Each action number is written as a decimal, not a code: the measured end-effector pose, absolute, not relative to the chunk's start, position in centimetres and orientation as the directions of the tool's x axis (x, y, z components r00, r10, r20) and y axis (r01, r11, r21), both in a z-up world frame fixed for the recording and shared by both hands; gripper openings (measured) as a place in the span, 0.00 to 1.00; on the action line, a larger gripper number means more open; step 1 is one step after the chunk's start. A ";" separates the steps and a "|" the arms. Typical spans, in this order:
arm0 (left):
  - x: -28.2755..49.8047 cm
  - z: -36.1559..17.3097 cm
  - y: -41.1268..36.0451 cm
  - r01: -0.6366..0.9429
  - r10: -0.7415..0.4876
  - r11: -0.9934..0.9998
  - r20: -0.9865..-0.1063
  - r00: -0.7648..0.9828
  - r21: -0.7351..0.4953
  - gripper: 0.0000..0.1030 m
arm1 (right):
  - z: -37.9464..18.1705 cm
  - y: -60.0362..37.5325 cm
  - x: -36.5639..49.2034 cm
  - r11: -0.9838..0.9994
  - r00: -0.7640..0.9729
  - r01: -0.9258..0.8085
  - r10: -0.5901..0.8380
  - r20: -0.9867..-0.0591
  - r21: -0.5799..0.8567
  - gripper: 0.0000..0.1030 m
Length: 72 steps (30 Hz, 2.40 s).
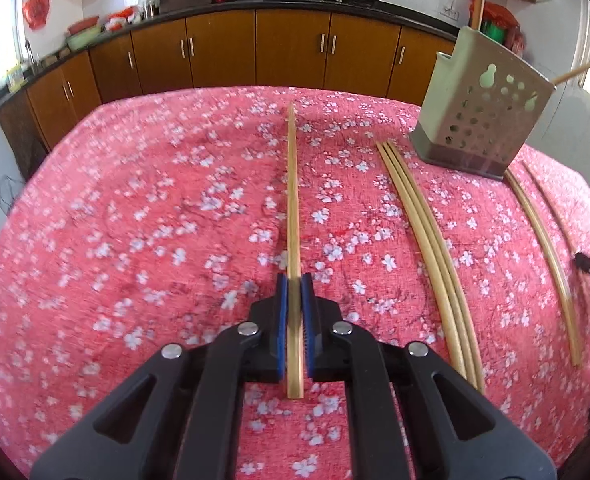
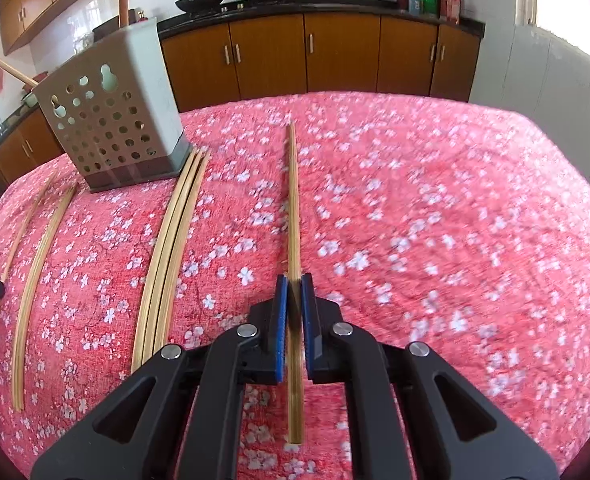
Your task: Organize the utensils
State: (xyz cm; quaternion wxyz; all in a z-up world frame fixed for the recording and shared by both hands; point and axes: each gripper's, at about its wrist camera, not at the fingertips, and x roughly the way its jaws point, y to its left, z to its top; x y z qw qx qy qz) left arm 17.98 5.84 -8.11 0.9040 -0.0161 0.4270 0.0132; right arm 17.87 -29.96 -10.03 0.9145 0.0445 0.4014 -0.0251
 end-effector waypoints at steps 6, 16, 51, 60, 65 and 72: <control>16.3 -2.9 6.2 -0.024 -0.013 0.999 -0.665 0.747 -0.046 0.08 | -4.7 -30.2 16.0 0.994 0.791 0.083 -0.024 -0.611 0.068 0.08; 16.4 5.7 6.5 -0.021 -0.025 0.996 -0.500 0.866 -0.087 0.08 | 1.5 -31.2 15.4 0.993 0.887 0.075 -0.023 -0.462 0.095 0.08; 23.4 13.1 -3.0 0.134 -0.192 0.971 -0.306 0.932 -0.200 0.08 | 9.4 -23.7 22.0 0.972 0.940 -0.134 0.186 -0.286 0.191 0.08; 21.9 13.9 -1.1 0.119 -0.180 0.966 -0.268 0.946 -0.229 0.25 | 11.2 -25.0 19.9 0.975 0.958 -0.124 0.166 -0.234 0.183 0.22; 18.1 14.6 2.2 0.065 -0.119 0.972 -0.236 0.964 -0.225 0.30 | 10.6 -28.9 17.5 0.978 0.963 -0.024 0.078 -0.258 0.206 0.22; 16.0 7.4 6.8 -0.084 0.025 0.989 -0.426 0.904 -0.122 0.30 | 0.4 -32.9 18.6 0.976 0.811 0.101 0.030 -0.585 0.191 0.22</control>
